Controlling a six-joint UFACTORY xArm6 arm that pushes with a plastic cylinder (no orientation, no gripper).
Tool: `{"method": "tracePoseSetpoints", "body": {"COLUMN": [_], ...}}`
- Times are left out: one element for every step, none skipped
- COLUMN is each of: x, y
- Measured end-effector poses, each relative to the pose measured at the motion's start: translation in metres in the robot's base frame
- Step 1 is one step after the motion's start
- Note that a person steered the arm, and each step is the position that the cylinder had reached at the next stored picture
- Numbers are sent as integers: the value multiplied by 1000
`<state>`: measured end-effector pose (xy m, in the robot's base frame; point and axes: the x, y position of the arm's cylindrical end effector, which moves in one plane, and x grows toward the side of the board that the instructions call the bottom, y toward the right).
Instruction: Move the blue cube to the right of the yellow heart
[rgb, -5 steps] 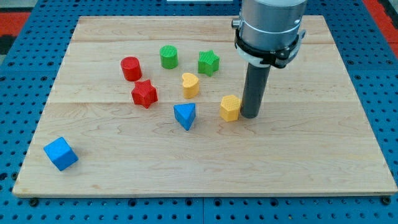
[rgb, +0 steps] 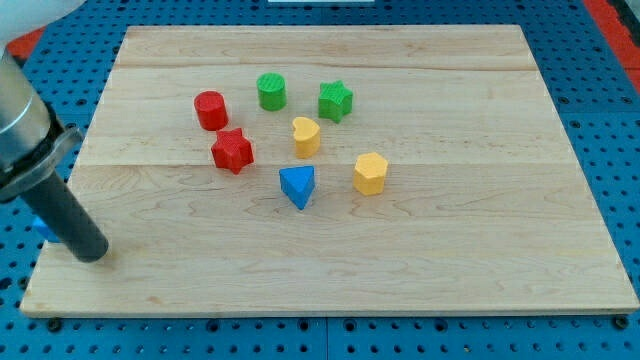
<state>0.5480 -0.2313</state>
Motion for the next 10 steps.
{"method": "tracePoseSetpoints", "body": {"x": [16,57,51,28,-5,-17,-29,-59,-52,-35], "y": [7,-39,-72,-73,-73,-71,-72,-1,44,28]}}
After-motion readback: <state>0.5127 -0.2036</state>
